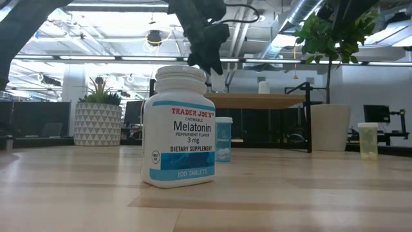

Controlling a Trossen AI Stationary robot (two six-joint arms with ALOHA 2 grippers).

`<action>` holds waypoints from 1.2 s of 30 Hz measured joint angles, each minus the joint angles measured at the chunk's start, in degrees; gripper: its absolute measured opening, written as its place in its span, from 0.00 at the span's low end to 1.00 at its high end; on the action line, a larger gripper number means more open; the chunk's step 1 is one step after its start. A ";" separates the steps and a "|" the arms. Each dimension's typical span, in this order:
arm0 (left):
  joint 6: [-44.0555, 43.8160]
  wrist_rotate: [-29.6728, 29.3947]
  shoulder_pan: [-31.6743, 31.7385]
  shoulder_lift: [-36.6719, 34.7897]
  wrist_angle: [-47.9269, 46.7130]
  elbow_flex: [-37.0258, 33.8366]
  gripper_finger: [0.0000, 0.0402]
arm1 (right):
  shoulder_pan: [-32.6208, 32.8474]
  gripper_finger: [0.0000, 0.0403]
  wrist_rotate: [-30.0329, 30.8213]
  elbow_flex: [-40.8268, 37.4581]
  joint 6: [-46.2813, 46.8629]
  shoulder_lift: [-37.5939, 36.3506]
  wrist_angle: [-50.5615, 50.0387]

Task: Pick and place medicine bottles onto shelf by color
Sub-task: Put the top white pill bottle on the shelf

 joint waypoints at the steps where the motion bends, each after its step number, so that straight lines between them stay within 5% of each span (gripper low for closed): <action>1: 0.34 -0.01 0.01 0.00 0.08 0.04 0.29 | 0.00 0.32 0.00 0.00 -0.02 0.01 0.00; 36: 1.73 -4.68 0.09 0.07 0.65 0.04 0.46 | 0.00 0.32 0.00 0.00 0.00 0.01 -0.02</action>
